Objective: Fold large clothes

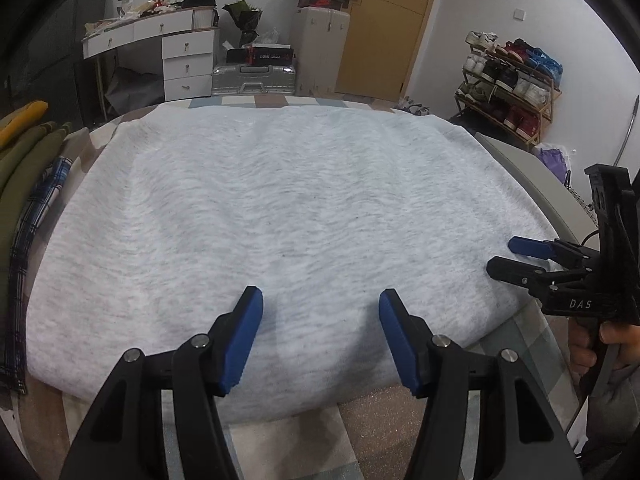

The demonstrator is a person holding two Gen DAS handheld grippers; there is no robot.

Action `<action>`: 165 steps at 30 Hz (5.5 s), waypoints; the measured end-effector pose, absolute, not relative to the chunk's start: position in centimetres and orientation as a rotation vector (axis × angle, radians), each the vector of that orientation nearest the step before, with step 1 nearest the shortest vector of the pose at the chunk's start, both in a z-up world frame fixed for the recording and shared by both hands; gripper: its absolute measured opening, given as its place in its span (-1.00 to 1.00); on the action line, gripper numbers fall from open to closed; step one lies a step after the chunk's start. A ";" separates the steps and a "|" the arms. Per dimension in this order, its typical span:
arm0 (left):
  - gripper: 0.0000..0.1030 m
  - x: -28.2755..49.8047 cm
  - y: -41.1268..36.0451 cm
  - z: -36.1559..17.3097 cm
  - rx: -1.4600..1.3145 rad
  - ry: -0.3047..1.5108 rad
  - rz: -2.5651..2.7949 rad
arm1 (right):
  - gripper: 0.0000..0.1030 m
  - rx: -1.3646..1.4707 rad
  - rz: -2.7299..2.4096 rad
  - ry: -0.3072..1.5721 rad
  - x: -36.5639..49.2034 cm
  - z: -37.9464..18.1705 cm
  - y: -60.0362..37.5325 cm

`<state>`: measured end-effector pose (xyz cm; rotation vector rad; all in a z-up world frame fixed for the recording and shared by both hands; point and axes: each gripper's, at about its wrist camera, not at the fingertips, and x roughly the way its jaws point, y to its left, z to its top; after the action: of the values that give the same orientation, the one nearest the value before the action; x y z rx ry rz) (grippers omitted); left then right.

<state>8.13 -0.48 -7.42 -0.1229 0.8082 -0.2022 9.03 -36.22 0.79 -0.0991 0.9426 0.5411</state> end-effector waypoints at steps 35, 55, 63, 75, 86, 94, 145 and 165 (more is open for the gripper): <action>0.23 5.7 -2.0 -6.5 -0.148 0.850 -0.156 | 0.75 -0.191 0.477 0.965 7.5 2.1 -35.8; 0.39 7.1 0.0 -8.4 -0.136 0.842 -0.245 | 0.82 -0.186 0.205 0.923 10.8 1.0 -42.7; 0.39 10.7 -2.1 -5.2 -0.077 0.772 -0.220 | 0.85 -0.164 0.500 0.894 11.9 4.4 -31.8; 0.45 14.8 -0.9 -9.5 -0.047 0.890 -0.234 | 0.89 -0.156 0.204 0.960 15.1 0.6 -41.3; 0.45 14.8 -1.4 -9.6 -0.024 0.851 -0.194 | 0.88 -0.215 0.425 0.873 14.6 5.8 -31.2; 0.45 14.7 -1.3 -9.6 -0.026 0.847 -0.204 | 0.90 -0.244 0.511 0.942 18.0 1.8 -27.7; 0.69 17.8 7.7 -10.6 -0.157 0.860 -0.030 | 1.00 -0.181 0.536 1.004 21.1 0.4 -25.6; 0.71 17.8 7.4 -10.2 -0.154 0.866 -0.027 | 1.00 -0.162 0.193 0.968 22.0 0.0 -39.8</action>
<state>17.81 7.42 -10.15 -0.1543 0.8656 -0.0273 22.01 -39.78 -0.01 -0.1618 0.9678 0.1935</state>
